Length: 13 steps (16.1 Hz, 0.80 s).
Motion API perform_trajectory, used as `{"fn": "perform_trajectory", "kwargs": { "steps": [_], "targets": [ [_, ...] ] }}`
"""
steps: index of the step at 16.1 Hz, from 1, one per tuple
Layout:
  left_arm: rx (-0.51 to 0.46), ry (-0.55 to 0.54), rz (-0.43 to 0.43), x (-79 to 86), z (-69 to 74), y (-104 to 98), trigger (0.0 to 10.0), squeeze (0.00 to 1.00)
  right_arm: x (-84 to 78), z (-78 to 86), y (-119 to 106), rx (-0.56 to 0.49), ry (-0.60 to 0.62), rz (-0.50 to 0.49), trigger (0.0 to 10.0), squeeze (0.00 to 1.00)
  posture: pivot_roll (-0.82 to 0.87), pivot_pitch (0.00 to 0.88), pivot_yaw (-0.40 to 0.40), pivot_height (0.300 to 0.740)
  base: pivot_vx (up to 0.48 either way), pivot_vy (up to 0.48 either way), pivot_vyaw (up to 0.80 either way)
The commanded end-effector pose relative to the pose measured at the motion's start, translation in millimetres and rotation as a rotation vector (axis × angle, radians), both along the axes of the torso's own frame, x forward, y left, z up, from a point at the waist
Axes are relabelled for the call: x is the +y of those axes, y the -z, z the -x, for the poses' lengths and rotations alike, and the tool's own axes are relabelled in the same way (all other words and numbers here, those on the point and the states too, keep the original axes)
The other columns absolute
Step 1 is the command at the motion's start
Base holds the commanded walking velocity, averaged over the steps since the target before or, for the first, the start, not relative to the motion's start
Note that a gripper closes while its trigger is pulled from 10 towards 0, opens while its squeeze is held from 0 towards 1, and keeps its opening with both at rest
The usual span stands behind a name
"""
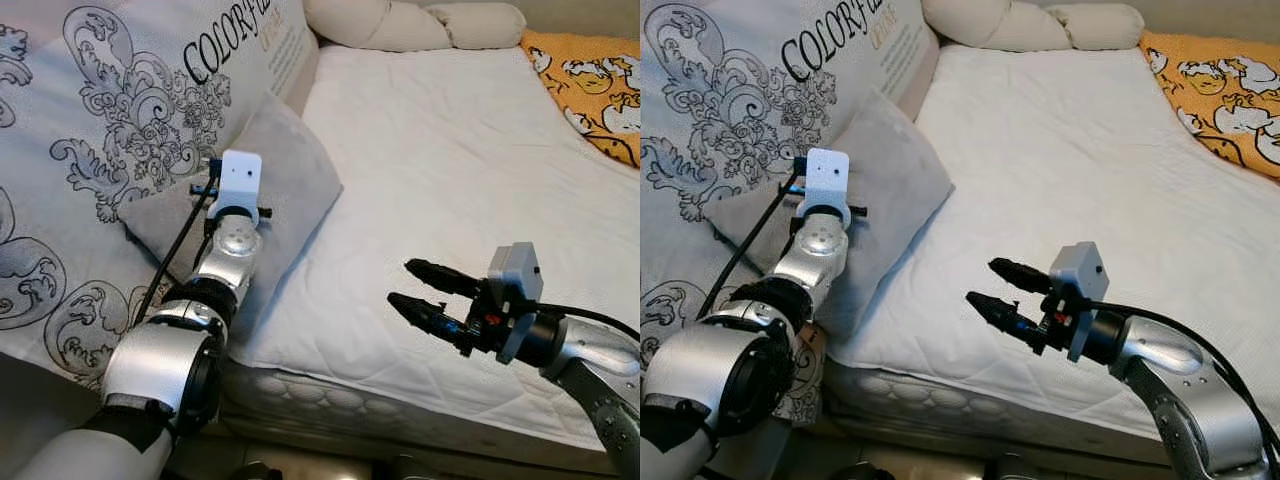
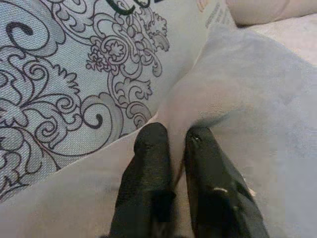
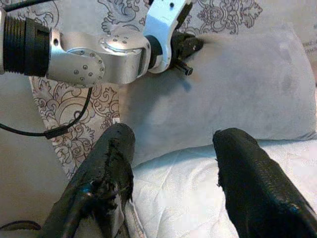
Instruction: Clean up the room
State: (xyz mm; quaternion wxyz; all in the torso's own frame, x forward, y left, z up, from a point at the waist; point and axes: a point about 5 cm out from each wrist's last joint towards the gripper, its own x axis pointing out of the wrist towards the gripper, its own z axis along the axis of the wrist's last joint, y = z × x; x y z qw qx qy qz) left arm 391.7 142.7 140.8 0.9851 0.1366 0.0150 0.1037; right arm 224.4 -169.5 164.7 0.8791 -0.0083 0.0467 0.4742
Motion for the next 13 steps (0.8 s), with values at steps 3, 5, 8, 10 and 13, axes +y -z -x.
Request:
{"fn": "perform_trajectory", "kwargs": {
  "steps": [3, 5, 8, 10, 13],
  "targets": [
    [-0.007, 0.152, 0.171, 2.5, -1.5, -3, 10.0, 1.00, 3.4, -4.1, 0, -0.017, -0.015, -0.019, 10.0, 0.00, -0.15, 0.000, 0.058, 0.740, 0.000, 0.000, 0.00],
    [0.011, 0.308, 0.208, -5.0, -2.0, -5, 10.0, 1.00, 6.3, -8.3, 3, -0.019, -0.010, -0.028, 10.0, 0.00, -0.13, 0.000, 0.055, 0.740, 0.000, 0.000, 0.00],
    [-0.058, 0.455, 0.287, -10.6, 0.6, -14, 10.0, 1.00, 10.0, -14.8, 6, -0.035, 0.009, -0.054, 10.0, 0.00, -0.09, 0.000, 0.052, 0.740, 0.000, 0.000, 0.00],
    [-0.144, 0.526, 0.336, -16.8, 5.9, -24, 10.0, 1.00, 8.8, -22.5, 11, -0.031, 0.094, -0.057, 10.0, 0.00, -0.09, 0.000, 0.068, 0.740, 0.000, 0.000, 0.00],
    [-0.260, 0.578, 0.356, -22.6, 24.4, -32, 10.0, 1.00, 1.7, -40.3, 22, -0.008, 0.339, -0.065, 10.0, 0.00, -0.07, 0.000, 0.063, 0.740, 0.000, 0.000, 0.00]
  ]
}}
